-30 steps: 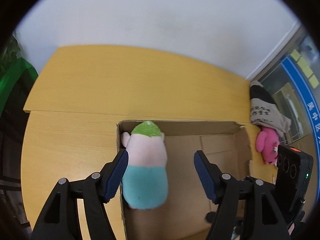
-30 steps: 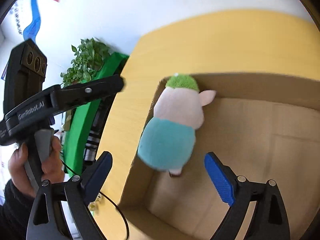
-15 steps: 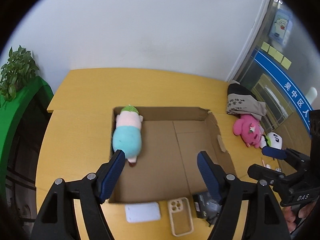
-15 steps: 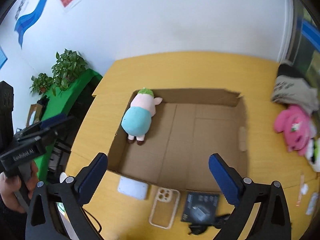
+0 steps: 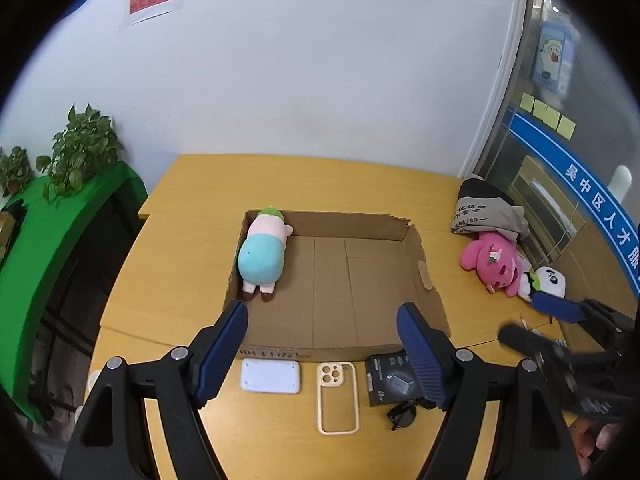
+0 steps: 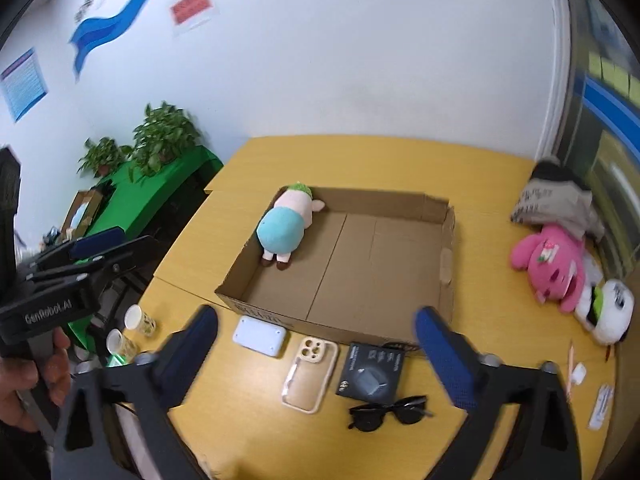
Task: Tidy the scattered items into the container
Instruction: 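Withdraw both grippers and move them toward the black charger box, then close both grippers on the black UGREEN charger box and lift it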
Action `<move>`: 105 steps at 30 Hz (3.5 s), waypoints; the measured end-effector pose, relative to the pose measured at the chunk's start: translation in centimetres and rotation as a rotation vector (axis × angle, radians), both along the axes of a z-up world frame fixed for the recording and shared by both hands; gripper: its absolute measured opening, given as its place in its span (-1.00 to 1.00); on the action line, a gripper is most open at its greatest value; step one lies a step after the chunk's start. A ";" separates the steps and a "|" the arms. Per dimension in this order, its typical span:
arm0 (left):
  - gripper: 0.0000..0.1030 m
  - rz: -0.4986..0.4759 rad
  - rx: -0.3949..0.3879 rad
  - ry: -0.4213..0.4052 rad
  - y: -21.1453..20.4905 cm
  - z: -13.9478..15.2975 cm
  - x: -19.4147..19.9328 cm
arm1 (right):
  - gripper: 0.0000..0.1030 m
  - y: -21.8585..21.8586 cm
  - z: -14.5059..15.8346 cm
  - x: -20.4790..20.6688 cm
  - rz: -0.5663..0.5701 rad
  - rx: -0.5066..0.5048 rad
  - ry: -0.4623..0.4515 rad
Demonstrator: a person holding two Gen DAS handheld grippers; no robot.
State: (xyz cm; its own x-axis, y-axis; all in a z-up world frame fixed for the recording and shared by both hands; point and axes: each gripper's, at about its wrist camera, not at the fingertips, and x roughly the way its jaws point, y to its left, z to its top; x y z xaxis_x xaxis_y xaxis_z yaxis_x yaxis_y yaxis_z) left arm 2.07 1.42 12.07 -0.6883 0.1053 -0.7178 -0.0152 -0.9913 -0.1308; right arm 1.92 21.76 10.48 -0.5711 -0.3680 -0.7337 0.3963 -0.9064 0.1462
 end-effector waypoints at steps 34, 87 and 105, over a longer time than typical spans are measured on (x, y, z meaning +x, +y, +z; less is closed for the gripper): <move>0.85 -0.102 0.094 -0.196 0.6 -8.7 -0.7 | 1.00 5.7 -10.1 -0.6 -0.151 -0.002 -0.293; 0.32 -0.292 0.466 -0.748 9.2 -35.5 -11.2 | 0.94 3.8 -34.4 -8.6 0.100 -0.013 -0.632; 0.29 -0.246 0.510 -0.442 3.0 -22.0 -6.8 | 0.79 1.5 -22.0 -4.4 0.148 -0.009 -0.386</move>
State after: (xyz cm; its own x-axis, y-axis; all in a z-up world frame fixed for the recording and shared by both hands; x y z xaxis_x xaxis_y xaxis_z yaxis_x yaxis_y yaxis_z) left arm -4.68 4.42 -9.92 -0.2577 0.6167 -0.7438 -0.0692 -0.7796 -0.6225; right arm -2.46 23.28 -11.54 -0.1951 -0.4328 -0.8801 0.4364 -0.8420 0.3173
